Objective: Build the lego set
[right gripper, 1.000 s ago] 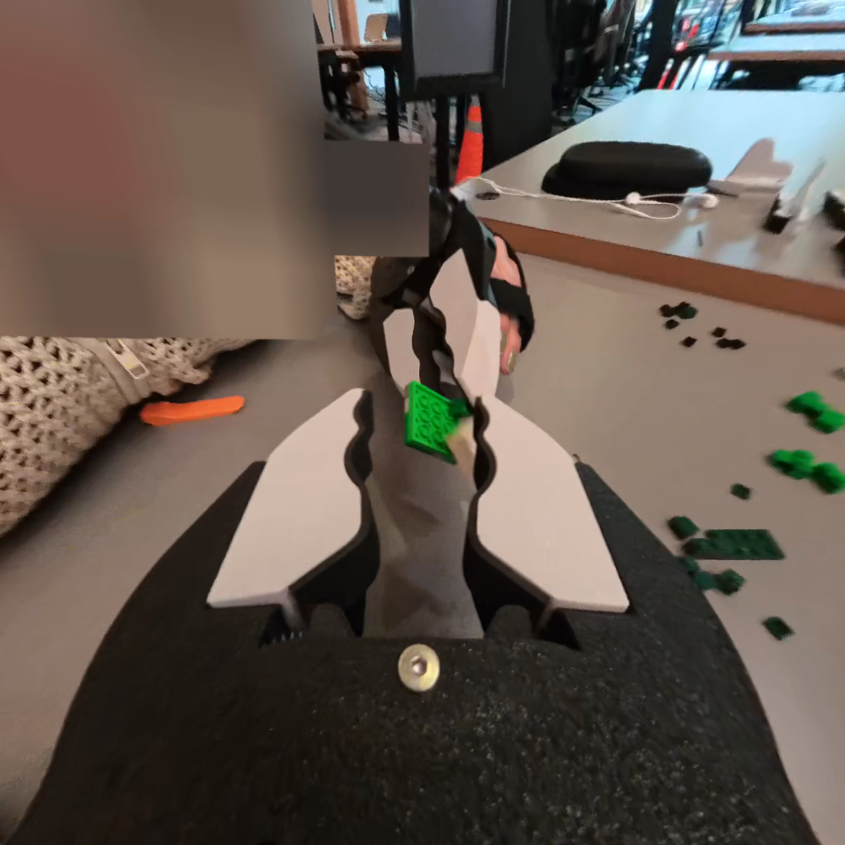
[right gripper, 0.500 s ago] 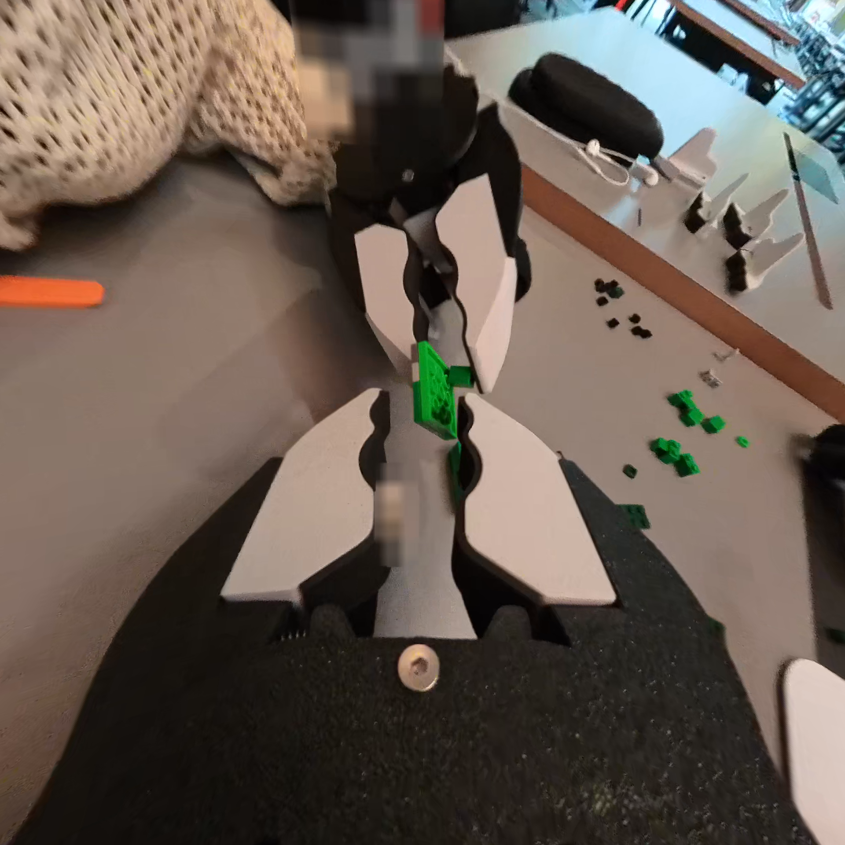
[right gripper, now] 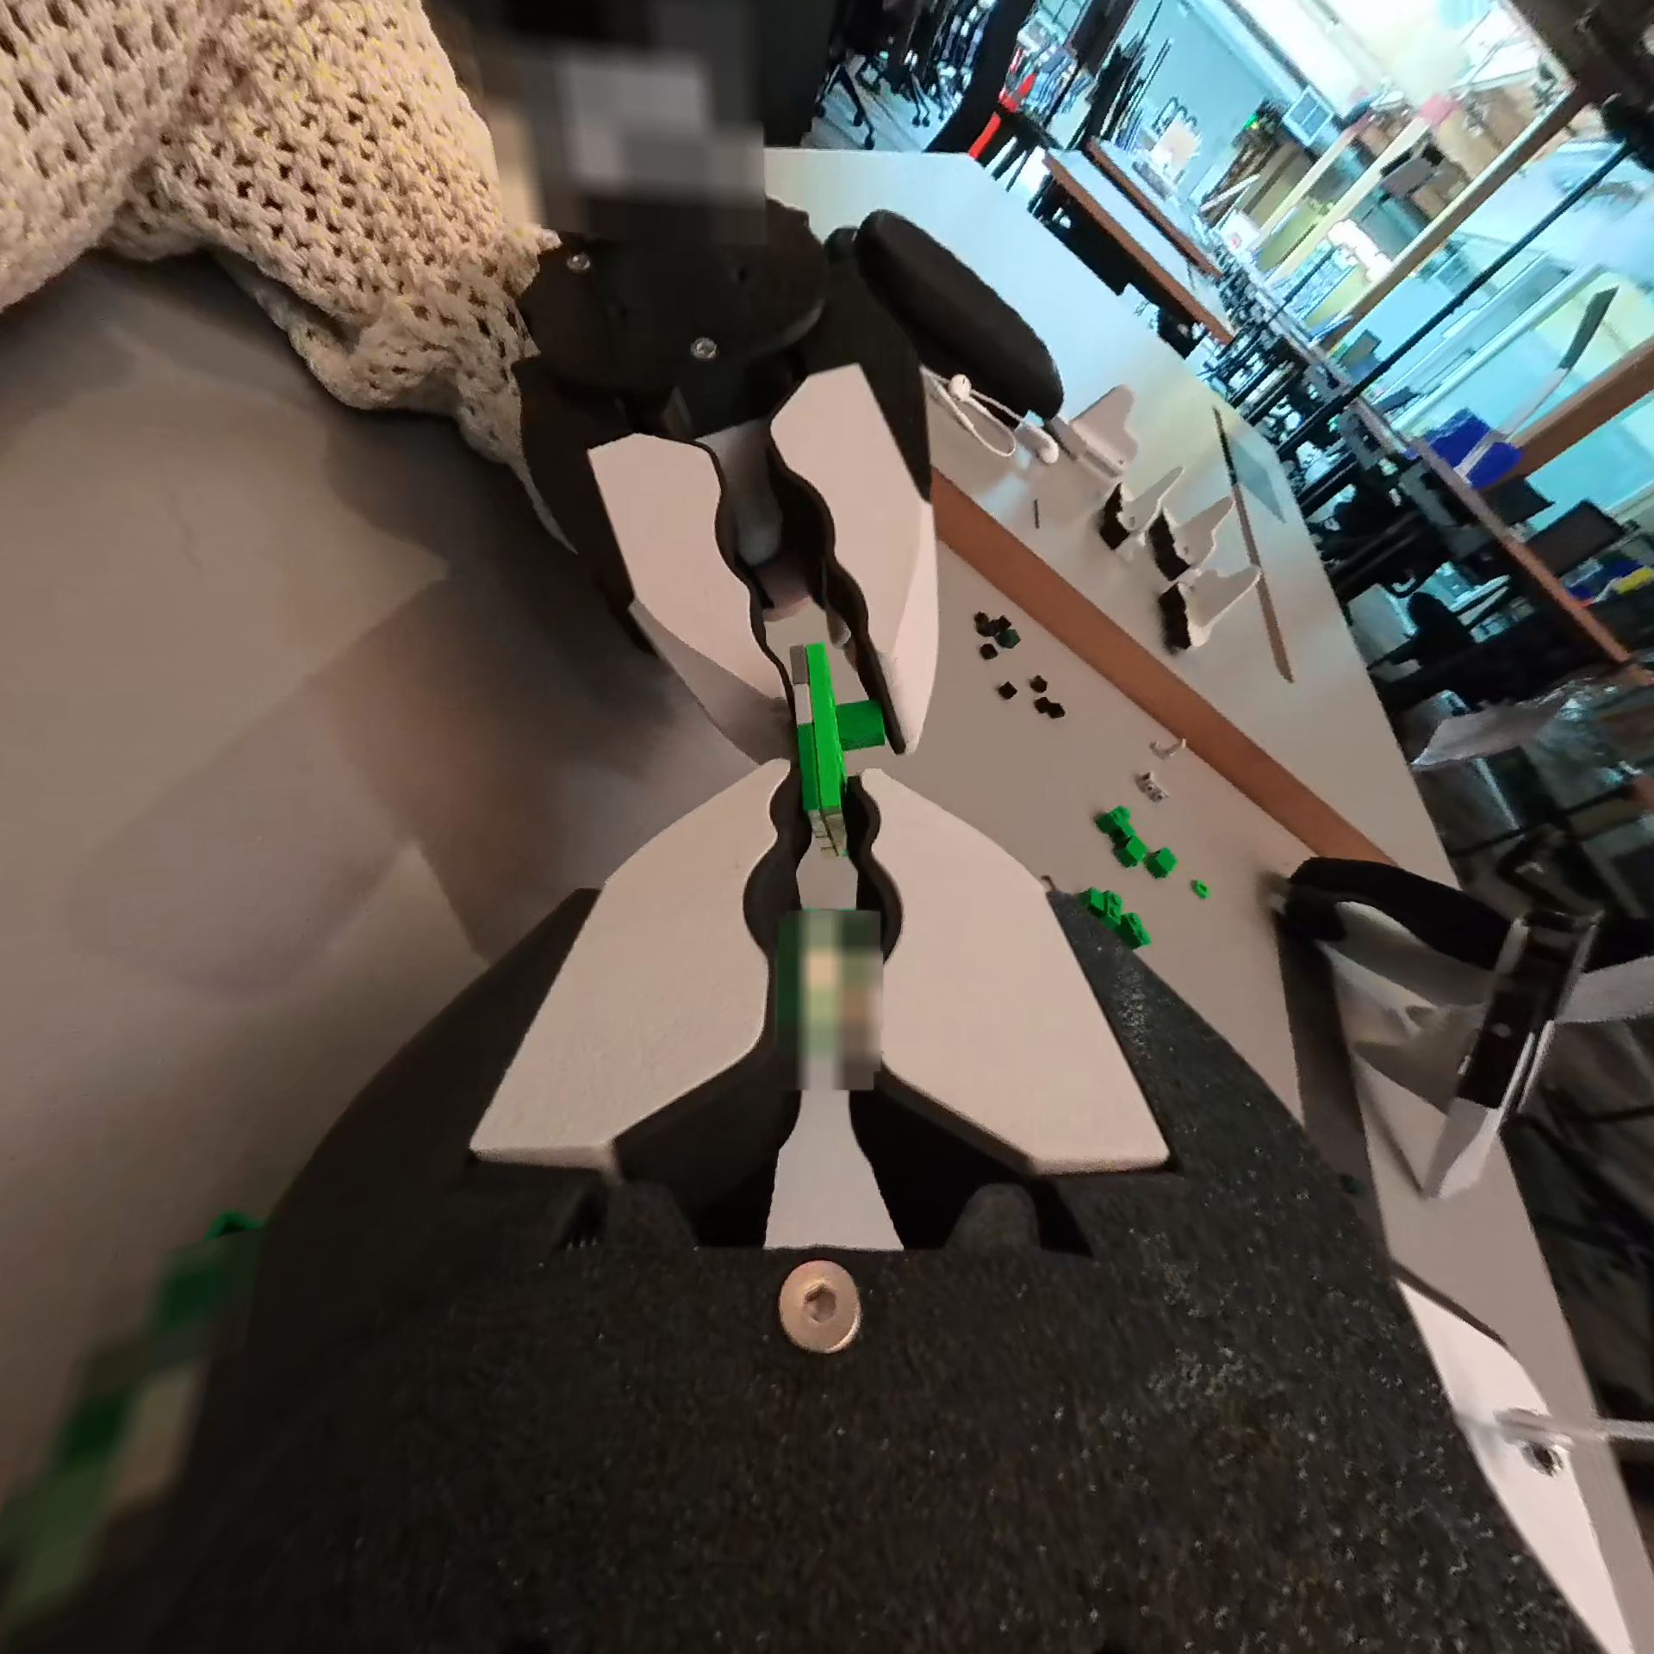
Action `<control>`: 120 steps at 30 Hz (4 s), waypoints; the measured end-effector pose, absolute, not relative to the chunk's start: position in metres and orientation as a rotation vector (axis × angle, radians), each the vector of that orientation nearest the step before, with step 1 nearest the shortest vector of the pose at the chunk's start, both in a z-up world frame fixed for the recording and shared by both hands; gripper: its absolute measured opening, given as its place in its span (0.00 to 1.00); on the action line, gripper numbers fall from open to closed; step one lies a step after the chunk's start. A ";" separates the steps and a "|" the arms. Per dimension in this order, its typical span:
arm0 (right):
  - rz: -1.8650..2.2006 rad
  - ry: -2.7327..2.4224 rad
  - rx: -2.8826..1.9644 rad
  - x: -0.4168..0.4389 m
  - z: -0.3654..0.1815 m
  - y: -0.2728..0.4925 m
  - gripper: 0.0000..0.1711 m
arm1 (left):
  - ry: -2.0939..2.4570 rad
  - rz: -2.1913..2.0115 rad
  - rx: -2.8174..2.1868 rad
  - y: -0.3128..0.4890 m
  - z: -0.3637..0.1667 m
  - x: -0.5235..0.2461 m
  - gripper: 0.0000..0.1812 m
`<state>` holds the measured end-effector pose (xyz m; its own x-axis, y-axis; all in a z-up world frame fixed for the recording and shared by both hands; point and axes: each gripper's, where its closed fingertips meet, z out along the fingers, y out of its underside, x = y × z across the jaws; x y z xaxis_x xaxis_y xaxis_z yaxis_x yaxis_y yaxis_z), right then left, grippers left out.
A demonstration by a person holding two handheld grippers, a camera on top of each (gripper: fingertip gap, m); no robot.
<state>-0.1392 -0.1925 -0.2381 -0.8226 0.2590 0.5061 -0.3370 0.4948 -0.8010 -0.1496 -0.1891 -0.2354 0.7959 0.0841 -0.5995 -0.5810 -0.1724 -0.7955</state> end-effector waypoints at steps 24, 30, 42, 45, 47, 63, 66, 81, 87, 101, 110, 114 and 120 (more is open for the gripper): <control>0.911 -1.818 0.380 -0.149 -0.233 -0.183 0.04 | 0.000 0.021 -1.741 -0.184 -0.239 -0.151 0.27; 0.818 -1.794 0.444 -0.150 -0.240 -0.186 0.04 | 0.032 -0.042 -1.772 -0.182 -0.246 -0.142 0.20; 0.708 -1.776 0.501 -0.154 -0.249 -0.184 0.04 | -0.019 -0.165 -1.746 -0.184 -0.243 -0.145 0.27; 0.730 -1.773 0.509 -0.150 -0.248 -0.189 0.04 | -0.005 -0.151 -1.778 -0.183 -0.249 -0.143 0.26; 0.717 -1.775 0.509 -0.151 -0.250 -0.189 0.04 | 0.016 -0.133 -1.783 -0.182 -0.251 -0.141 0.20; 1.360 -2.710 -0.095 -0.121 -0.294 -0.153 0.16 | 0.329 -0.148 -2.076 -0.202 -0.296 -0.127 0.20; 1.295 -2.752 -0.078 -0.119 -0.307 -0.155 0.14 | 0.368 -0.138 -2.106 -0.202 -0.302 -0.123 0.20; 1.368 -2.651 -0.188 -0.127 -0.276 -0.169 0.10 | 0.246 0.107 -1.983 -0.181 -0.284 -0.136 0.19; 1.241 -2.670 -0.203 -0.125 -0.271 -0.170 0.10 | 0.246 0.187 -1.925 -0.174 -0.277 -0.133 0.19; 1.116 -2.656 -0.109 -0.120 -0.267 -0.167 0.10 | 0.254 0.146 -1.888 -0.173 -0.272 -0.128 0.19; 1.094 -2.665 -0.111 -0.119 -0.266 -0.167 0.10 | 0.260 0.136 -1.888 -0.172 -0.272 -0.126 0.19; 1.080 -2.673 -0.113 -0.119 -0.268 -0.166 0.10 | 0.265 0.137 -1.890 -0.172 -0.272 -0.125 0.19; 1.088 -2.674 -0.117 -0.119 -0.267 -0.167 0.10 | 0.265 0.138 -1.890 -0.172 -0.272 -0.125 0.19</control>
